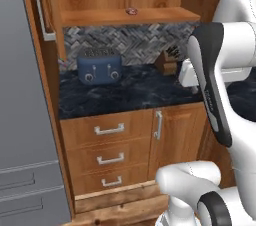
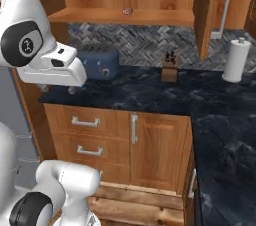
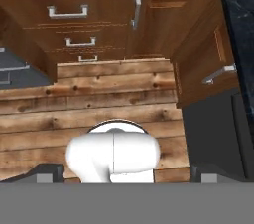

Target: Pick up the sponge and bar soap from the sink, and place them back in the cabinet, and close the cabinet doors.

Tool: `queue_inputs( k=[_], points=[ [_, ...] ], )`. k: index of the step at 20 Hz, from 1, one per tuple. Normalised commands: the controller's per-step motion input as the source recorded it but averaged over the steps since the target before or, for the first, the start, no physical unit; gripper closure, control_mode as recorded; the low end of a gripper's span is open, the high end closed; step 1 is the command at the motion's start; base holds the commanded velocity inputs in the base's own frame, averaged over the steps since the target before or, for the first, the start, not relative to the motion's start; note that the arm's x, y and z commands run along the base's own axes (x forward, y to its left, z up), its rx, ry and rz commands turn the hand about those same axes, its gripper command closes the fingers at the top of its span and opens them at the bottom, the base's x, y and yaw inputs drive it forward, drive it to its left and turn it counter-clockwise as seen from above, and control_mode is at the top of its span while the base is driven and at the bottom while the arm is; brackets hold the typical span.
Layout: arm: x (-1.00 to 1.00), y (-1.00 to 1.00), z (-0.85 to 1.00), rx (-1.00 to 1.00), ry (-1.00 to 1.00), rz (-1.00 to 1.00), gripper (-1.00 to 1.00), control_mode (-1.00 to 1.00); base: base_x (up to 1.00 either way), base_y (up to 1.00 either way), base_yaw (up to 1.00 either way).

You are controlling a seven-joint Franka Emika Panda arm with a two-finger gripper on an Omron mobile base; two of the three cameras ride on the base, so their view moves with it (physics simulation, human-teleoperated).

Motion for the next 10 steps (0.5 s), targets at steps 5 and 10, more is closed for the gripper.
queue_inputs(
  k=[5, 10],
  points=[
    [0.00, 0.00, 0.00, 0.00, 0.00, 0.00, -1.00, 1.00, -1.00, 0.14, -0.35],
    [0.00, 0.00, 0.00, 0.00, 0.00, 0.00, -1.00, 1.00, -0.79, 0.00, -0.62]
  ],
)
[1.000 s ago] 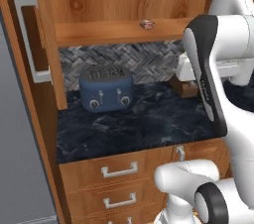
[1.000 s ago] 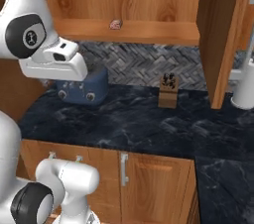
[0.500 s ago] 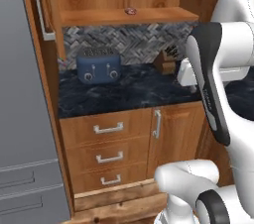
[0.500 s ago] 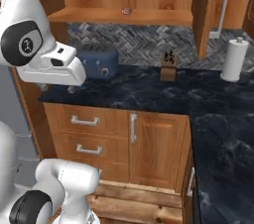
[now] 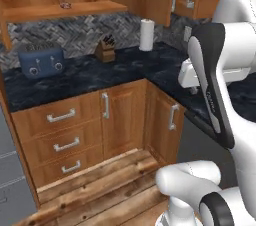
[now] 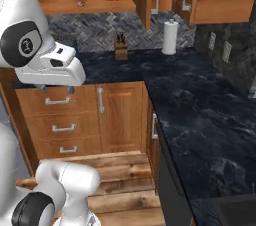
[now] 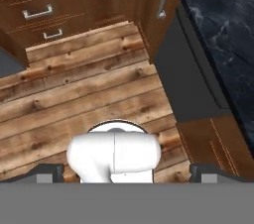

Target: Pick up the sponge and bar soap from the sink, and place them back in the cabinet, and close the cabinet doors.

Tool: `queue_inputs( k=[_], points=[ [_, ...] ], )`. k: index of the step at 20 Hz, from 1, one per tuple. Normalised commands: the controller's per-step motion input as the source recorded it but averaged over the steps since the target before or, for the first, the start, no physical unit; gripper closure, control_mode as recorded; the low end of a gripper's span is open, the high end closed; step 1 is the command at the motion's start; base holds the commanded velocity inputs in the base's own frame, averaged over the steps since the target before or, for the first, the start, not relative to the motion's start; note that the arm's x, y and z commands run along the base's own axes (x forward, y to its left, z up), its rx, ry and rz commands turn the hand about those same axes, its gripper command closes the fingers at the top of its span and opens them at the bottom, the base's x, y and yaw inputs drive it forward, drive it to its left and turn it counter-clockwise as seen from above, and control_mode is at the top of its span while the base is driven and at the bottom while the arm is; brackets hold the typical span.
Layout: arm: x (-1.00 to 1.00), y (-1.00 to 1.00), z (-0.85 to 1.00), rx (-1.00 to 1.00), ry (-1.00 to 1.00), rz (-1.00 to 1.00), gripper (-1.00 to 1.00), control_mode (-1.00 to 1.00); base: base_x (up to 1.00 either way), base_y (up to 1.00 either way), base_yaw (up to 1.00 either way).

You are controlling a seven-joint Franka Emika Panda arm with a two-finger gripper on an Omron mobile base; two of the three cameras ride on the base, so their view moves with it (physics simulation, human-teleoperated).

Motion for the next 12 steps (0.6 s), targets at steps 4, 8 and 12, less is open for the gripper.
queue_inputs(
  k=[4, 8, 12],
  points=[
    [0.00, 0.00, 0.00, 0.00, 0.00, 0.00, -1.00, 1.00, -0.48, 0.00, -0.70],
    [0.00, 0.00, 0.00, 0.00, 0.00, 0.00, -1.00, 1.00, -0.25, -0.26, -0.60],
    [0.00, 0.00, 0.00, 0.00, 0.00, 0.00, -1.00, 1.00, -0.21, -0.49, -0.49]
  ],
)
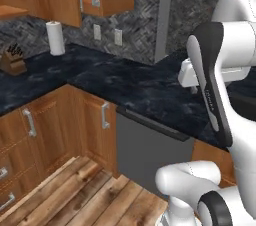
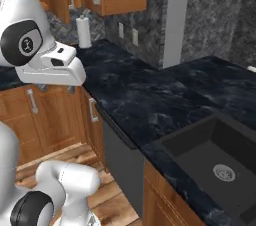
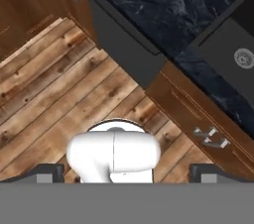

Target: Pick up the sponge and bar soap from the sink, and place them back in the cabinet, and close the cabinet doors.

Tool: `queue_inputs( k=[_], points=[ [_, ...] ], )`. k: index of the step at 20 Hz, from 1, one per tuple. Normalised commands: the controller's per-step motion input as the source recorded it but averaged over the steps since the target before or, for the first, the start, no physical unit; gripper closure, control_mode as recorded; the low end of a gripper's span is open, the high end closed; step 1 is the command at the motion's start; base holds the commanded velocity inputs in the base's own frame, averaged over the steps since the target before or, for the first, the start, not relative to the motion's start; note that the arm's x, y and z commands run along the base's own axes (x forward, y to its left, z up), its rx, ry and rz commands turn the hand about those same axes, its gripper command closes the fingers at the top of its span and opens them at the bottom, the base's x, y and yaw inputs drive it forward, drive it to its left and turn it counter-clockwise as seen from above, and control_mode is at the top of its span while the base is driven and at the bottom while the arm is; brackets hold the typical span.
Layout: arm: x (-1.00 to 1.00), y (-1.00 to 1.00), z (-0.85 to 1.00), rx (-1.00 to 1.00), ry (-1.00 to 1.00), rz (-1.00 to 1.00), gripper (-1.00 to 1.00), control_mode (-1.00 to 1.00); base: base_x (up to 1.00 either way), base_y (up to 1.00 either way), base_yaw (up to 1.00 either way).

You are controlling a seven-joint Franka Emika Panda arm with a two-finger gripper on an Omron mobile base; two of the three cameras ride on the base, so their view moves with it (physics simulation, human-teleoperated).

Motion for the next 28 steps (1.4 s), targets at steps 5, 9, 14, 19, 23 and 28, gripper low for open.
queue_inputs(
  k=[5, 9, 14, 19, 23, 28],
  points=[
    [0.00, 0.00, 0.00, 0.00, 0.00, 0.00, -1.00, 1.00, -0.09, -0.55, -0.42],
    [0.00, 0.00, 0.00, 0.00, 0.00, 0.00, -1.00, 1.00, 0.00, -0.50, -0.45],
    [0.00, 0.00, 0.00, 0.00, 0.00, 0.00, -1.00, 1.00, 0.00, -0.42, -0.47],
    [0.00, 0.00, 0.00, 0.00, 0.00, 0.00, -1.00, 1.00, 0.00, -0.35, -0.47],
    [0.00, 0.00, 0.00, 0.00, 0.00, 0.00, -1.00, 1.00, 0.00, -0.38, -0.46],
    [0.00, 0.00, 0.00, 0.00, 0.00, 0.00, -1.00, 1.00, 0.00, -0.40, -0.45]
  ],
)
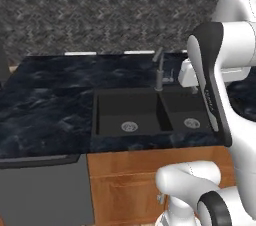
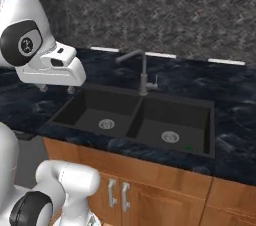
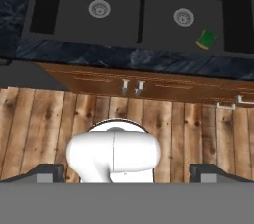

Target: Pick up the sponge and bar soap from the sink, and place them back in the cabinet, and close the cabinet doors.

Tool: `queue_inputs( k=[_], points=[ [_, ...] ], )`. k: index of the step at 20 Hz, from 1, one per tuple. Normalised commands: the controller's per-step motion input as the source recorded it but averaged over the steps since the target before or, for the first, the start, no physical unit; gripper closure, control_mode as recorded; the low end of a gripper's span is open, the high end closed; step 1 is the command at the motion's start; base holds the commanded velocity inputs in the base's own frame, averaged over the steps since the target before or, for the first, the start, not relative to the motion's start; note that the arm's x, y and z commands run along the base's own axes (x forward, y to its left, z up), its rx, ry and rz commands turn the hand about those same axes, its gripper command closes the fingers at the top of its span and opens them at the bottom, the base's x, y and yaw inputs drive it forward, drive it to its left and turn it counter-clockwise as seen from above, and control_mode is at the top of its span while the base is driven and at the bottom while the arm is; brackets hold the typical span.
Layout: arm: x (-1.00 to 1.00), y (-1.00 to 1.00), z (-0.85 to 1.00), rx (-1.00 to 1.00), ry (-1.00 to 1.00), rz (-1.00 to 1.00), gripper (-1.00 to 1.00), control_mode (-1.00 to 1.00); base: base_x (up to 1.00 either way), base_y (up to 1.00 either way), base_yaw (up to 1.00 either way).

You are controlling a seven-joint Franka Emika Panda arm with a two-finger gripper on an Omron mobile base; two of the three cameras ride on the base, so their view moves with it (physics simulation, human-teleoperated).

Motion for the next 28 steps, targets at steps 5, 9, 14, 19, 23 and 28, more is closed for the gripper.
queue_inputs(
  k=[5, 9, 14, 19, 23, 28],
  points=[
    [0.00, 0.00, 0.00, 0.00, 0.00, 0.00, -1.00, 1.00, 0.03, -0.50, -0.34],
    [0.00, 0.00, 0.00, 0.00, 0.00, 0.00, -1.00, 1.00, 0.36, -0.27, -0.12],
    [0.00, 0.00, 0.00, 0.00, 0.00, 0.00, -1.00, 1.00, 0.50, -0.28, 0.00],
    [0.00, 0.00, 0.00, 0.00, 0.00, 0.00, -1.00, 1.00, 0.40, -0.35, 0.00],
    [0.00, 0.00, 0.00, 0.00, 0.00, 0.00, -1.00, 1.00, 0.31, -0.40, 0.00],
    [0.00, 0.00, 0.00, 0.00, 0.00, 0.00, -1.00, 1.00, 0.30, -0.42, 0.00]
  ],
)
